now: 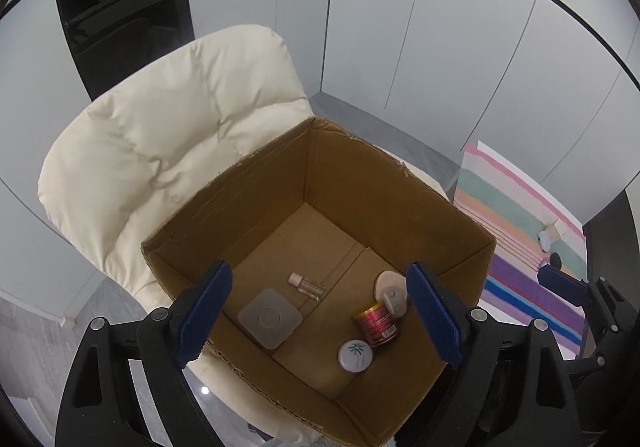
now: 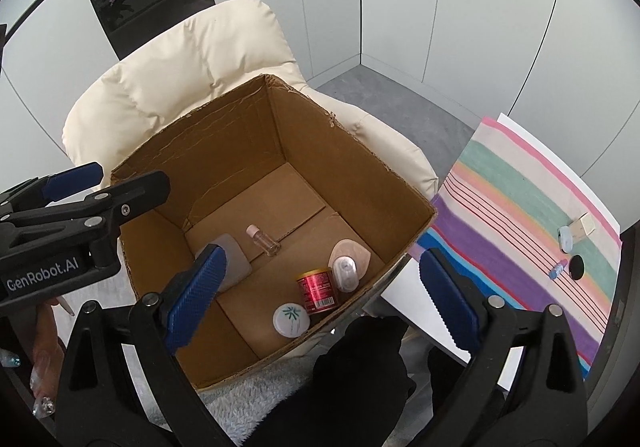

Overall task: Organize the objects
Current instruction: 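Withdraw both tools from the box back toward the striped cloth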

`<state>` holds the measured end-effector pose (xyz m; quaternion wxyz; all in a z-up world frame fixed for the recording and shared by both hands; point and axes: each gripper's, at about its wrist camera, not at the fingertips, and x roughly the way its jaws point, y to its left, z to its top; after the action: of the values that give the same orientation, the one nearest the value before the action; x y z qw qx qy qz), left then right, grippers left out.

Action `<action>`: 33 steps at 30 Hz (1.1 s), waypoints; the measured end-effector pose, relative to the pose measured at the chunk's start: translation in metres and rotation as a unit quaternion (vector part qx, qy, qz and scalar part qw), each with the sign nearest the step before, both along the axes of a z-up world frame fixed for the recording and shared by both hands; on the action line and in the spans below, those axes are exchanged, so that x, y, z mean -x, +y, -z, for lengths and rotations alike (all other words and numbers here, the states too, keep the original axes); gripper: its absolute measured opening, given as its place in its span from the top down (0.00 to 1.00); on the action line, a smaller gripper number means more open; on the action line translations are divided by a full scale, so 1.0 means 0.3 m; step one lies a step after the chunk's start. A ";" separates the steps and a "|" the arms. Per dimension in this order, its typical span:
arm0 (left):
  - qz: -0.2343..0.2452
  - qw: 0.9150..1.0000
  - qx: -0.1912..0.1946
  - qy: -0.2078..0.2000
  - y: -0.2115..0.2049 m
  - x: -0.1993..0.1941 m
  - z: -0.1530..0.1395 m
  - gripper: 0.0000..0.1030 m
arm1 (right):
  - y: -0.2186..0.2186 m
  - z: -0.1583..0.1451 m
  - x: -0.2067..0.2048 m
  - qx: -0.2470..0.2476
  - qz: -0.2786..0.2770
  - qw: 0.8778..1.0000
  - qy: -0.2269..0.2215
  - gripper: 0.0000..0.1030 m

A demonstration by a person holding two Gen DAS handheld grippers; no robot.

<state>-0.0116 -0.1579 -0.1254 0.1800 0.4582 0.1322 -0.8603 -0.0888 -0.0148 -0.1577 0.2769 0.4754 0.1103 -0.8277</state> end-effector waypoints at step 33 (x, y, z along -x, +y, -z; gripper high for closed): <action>0.030 0.999 0.036 0.017 0.118 -0.191 -0.055 0.12 | 0.141 -0.059 -0.180 0.016 0.015 1.000 -0.005 0.04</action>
<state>0.0457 -0.1224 -0.1089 0.1685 0.4404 0.0908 -0.8772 -0.0349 0.0274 -0.1399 0.2722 0.4763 0.0884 -0.8314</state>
